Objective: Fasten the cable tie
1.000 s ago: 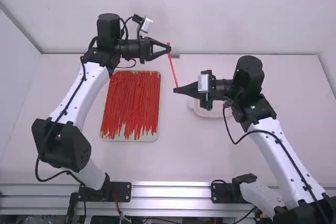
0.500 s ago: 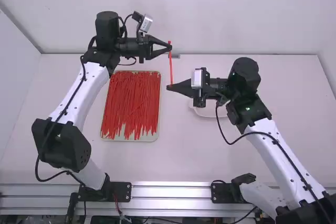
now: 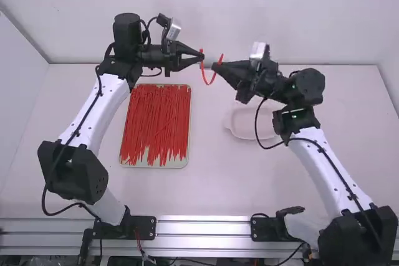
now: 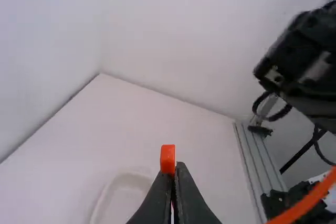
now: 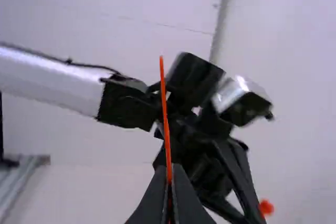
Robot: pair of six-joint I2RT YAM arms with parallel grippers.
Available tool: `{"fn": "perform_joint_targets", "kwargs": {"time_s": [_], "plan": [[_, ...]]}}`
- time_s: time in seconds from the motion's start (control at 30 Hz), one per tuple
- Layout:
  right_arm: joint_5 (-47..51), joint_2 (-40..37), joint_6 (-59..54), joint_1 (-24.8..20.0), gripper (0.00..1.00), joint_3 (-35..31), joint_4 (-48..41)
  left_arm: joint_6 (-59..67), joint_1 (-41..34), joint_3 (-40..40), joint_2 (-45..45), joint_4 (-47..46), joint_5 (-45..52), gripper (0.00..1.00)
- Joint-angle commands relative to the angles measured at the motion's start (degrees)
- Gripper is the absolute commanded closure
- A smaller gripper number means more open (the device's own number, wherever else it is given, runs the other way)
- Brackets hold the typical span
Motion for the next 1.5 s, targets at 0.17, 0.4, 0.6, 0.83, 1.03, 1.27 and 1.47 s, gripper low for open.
{"fn": "perform_joint_targets", "kwargs": {"time_s": [0.17, 0.4, 0.6, 0.83, 1.03, 1.27, 1.47], "plan": [[-5.46, 6.01, 27.52, -2.08, 1.0, -0.15, -0.26, 13.75, -0.37, -3.15, 0.02, 0.26, -6.95, 0.98], [-11.52, 6.86, 33.38, 1.33, 1.0, -0.17, -0.66, 16.57, -1.01, -6.38, 0.11, 6.84, -9.38, 0.98], [-15.69, 6.86, 41.68, 3.58, 1.0, -0.17, -0.66, 21.46, -0.07, -7.02, 0.11, 8.61, -2.45, 0.98], [-16.5, 6.86, 47.74, 6.32, 1.0, -0.17, -0.68, 24.2, -0.5, -6.99, 0.11, 10.43, 3.3, 0.98], [-16.92, 6.86, 50.88, 6.6, 1.0, -0.17, -0.68, 24.22, -0.5, -6.99, 0.11, 12.81, 3.58, 0.98], [-16.76, 6.86, 49.94, 6.23, 1.0, -0.24, -0.68, 24.2, 0.79, -6.99, -0.02, 17.44, 8.39, 0.98], [-15.04, 6.86, 50.42, 4.57, 1.0, -2.56, -0.63, 24.22, 0.48, -6.99, -0.44, 18.1, 10.16, 0.98]]}}
